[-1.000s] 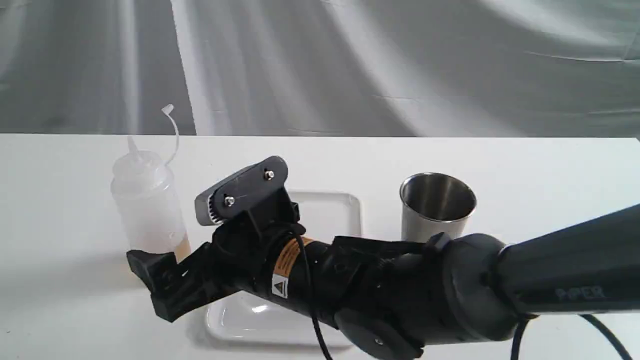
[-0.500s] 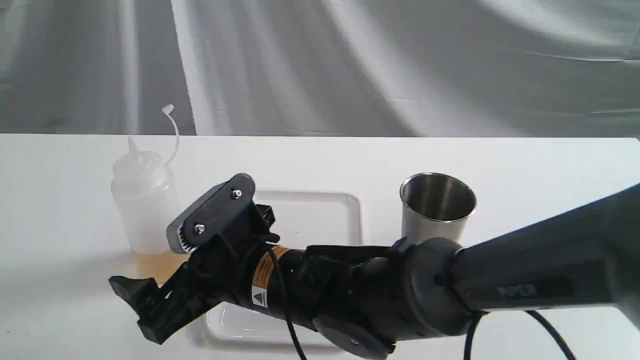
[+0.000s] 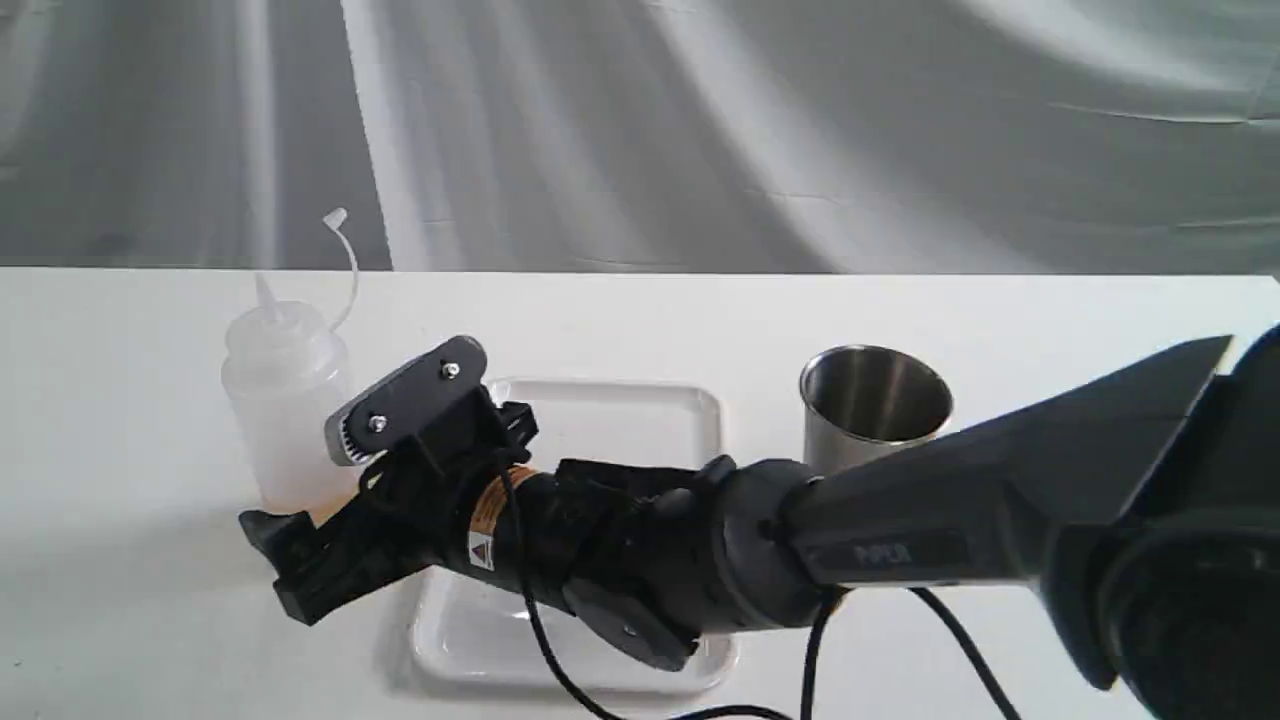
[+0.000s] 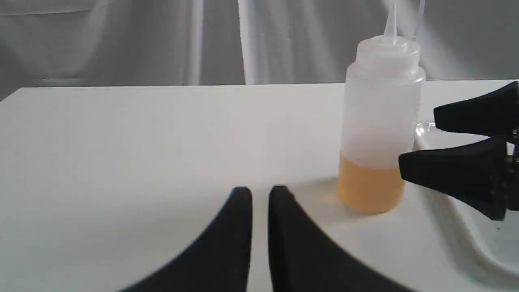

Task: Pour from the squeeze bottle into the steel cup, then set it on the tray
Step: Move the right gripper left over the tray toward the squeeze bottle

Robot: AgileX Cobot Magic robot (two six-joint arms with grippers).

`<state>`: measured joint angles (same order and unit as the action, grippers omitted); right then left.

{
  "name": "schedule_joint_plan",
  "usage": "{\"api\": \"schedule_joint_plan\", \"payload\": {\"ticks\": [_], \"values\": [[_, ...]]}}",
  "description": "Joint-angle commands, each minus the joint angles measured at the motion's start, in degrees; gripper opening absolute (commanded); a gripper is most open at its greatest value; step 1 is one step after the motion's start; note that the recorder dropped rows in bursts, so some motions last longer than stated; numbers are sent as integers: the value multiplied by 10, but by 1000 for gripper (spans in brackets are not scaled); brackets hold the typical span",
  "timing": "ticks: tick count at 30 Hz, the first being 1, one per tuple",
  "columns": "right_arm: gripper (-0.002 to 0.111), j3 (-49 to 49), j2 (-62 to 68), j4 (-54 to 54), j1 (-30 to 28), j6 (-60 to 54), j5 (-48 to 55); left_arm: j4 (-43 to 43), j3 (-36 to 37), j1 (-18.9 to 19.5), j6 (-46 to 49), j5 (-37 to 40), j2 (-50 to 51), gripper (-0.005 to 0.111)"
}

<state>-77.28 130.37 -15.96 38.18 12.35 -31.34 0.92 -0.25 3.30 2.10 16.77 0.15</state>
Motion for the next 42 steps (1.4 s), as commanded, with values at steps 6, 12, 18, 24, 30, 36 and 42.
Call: {"api": "schedule_joint_plan", "payload": {"ticks": [6, 12, 18, 24, 30, 36, 42], "values": [[105, -57, 33, 1, -15, 1, 10, 3, 3, 0, -1, -5, -1, 8], [105, -85, 53, -1, -15, 1, 10, 3, 3, 0, -1, -5, -1, 8], [105, -116, 72, -2, -15, 1, 21, 3, 3, 0, -1, -5, -1, 8], [105, -128, 80, -3, -15, 1, 19, 3, 3, 0, -1, -5, -1, 8], [105, -128, 92, -6, -15, 1, 0, 3, 3, 0, -1, -5, -1, 8], [105, -136, 103, -7, -15, 1, -4, 2, 3, 0, -1, -5, -1, 8], [105, -188, 120, -25, -15, 16, 11, 2, 3, 0, -1, -5, -1, 8]]}}
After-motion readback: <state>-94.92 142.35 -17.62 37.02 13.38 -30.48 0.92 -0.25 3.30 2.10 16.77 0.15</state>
